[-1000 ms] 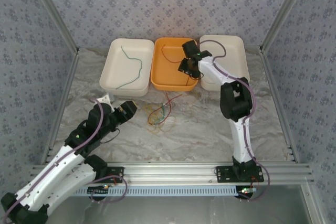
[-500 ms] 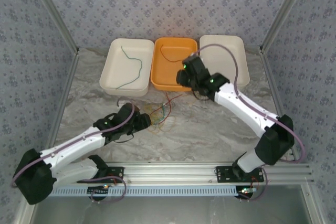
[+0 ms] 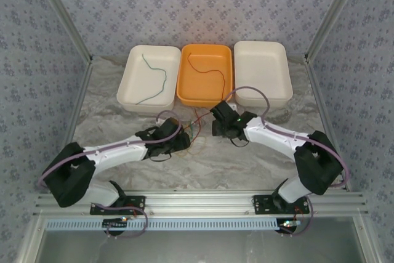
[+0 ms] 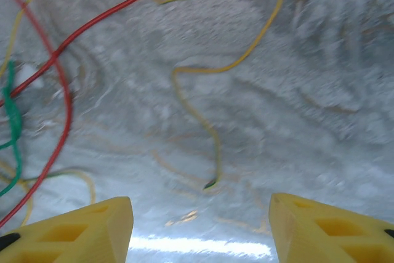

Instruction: Untangle the cables

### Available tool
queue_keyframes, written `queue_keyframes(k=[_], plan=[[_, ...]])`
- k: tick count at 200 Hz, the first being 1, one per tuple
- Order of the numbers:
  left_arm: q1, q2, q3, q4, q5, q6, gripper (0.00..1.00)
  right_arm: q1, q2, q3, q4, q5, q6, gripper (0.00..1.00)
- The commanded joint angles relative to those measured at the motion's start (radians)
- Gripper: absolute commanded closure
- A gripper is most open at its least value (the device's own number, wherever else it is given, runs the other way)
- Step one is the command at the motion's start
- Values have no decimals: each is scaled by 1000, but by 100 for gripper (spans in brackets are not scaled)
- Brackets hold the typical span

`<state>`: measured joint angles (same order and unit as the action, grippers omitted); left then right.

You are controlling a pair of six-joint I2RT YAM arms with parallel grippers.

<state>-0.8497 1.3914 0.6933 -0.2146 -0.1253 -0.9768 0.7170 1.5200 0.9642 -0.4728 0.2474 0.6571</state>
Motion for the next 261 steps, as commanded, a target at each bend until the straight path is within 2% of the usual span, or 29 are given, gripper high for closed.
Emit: queue_keyframes(k=[1, 18, 41, 88, 117, 137, 167, 197, 240, 261], plan=[[-11, 28, 20, 25, -53, 22, 39, -31, 80, 32, 14, -9, -79, 40], [-13, 48, 21, 30, -83, 28, 57, -29, 129, 49, 33, -19, -90, 44], [-14, 59, 22, -2, -146, 33, 100, -10, 160, 89, 34, 2, -79, 45], [-17, -107, -42, -97, -238, 40, 100, 107, 169, 198, -15, 118, -40, 43], [-6, -213, -119, -41, -195, 39, 100, 98, 316, 334, -4, 74, -35, 44], [5, -255, -153, -16, -167, 31, 100, 82, 430, 432, 5, 34, -15, 51], [23, -295, -171, -23, -152, 27, 100, 71, 537, 512, 3, 11, 13, 51], [29, -334, -169, -65, -166, 23, 100, 88, 525, 489, 18, 13, 42, 51], [40, -397, -173, -110, -199, 18, 100, 147, 406, 368, 64, 47, 106, 52], [56, -410, -185, -97, -170, 20, 100, 175, 378, 322, 120, -1, 149, 53]])
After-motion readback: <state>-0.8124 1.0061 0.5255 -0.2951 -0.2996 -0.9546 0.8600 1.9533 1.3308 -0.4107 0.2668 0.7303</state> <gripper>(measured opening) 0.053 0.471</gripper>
